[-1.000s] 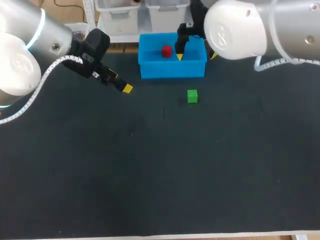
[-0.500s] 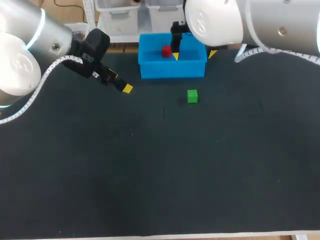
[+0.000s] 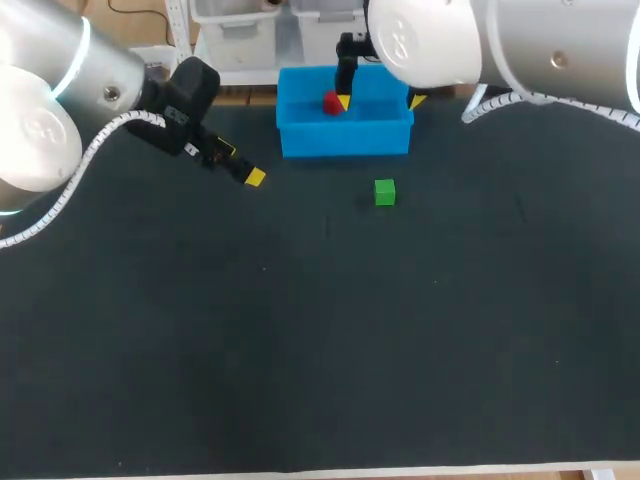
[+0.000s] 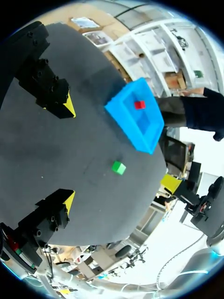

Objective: Use the left arm to pick the red cube and place it into the blue plastic box first, then use the right arm to grasp the green cube and put it into the same blue plastic box after the first action is fully finished.

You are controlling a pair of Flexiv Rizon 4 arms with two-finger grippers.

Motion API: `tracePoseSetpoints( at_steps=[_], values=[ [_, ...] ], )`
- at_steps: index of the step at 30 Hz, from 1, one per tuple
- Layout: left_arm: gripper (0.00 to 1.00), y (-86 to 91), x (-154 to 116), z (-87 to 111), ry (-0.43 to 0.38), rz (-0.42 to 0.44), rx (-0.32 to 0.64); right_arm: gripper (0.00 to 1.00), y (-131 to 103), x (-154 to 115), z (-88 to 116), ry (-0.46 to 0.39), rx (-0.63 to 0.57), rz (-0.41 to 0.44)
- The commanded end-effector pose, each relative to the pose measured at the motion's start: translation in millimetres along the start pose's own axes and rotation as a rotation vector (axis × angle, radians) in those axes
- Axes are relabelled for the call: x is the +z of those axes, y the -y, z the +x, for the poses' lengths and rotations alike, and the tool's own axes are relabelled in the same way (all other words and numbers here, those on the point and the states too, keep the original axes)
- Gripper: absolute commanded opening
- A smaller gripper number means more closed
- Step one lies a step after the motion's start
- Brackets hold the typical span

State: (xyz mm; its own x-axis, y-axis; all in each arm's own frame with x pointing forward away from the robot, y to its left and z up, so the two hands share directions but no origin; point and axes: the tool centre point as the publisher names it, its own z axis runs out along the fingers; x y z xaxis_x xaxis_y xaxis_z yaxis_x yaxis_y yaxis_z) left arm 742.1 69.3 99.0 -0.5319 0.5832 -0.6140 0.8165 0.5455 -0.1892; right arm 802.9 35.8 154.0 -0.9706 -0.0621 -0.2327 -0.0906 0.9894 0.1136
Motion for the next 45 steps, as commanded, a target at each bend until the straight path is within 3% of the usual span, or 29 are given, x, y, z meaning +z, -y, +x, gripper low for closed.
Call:
tracePoseSetpoints(
  at_steps=[1,20,24,29,45],
  values=[
    [1.0,-0.8,0,1.3,0.006,0.003,0.003,1.0,3,-2,8,0.028,0.003,-0.002],
    [1.0,-0.8,0,1.3,0.006,0.003,0.003,1.0,3,-2,8,0.028,0.003,-0.002],
    [1.0,-0.8,0,1.3,0.006,0.003,0.003,1.0,8,19,16,-0.082,0.034,0.042],
    [1.0,-0.8,0,1.3,0.006,0.003,0.003,1.0,12,29,19,-0.151,0.062,0.078],
    [1.0,-0.8,0,1.3,0.006,0.003,0.003,1.0,6,48,27,-0.232,0.052,0.157]
  ],
)
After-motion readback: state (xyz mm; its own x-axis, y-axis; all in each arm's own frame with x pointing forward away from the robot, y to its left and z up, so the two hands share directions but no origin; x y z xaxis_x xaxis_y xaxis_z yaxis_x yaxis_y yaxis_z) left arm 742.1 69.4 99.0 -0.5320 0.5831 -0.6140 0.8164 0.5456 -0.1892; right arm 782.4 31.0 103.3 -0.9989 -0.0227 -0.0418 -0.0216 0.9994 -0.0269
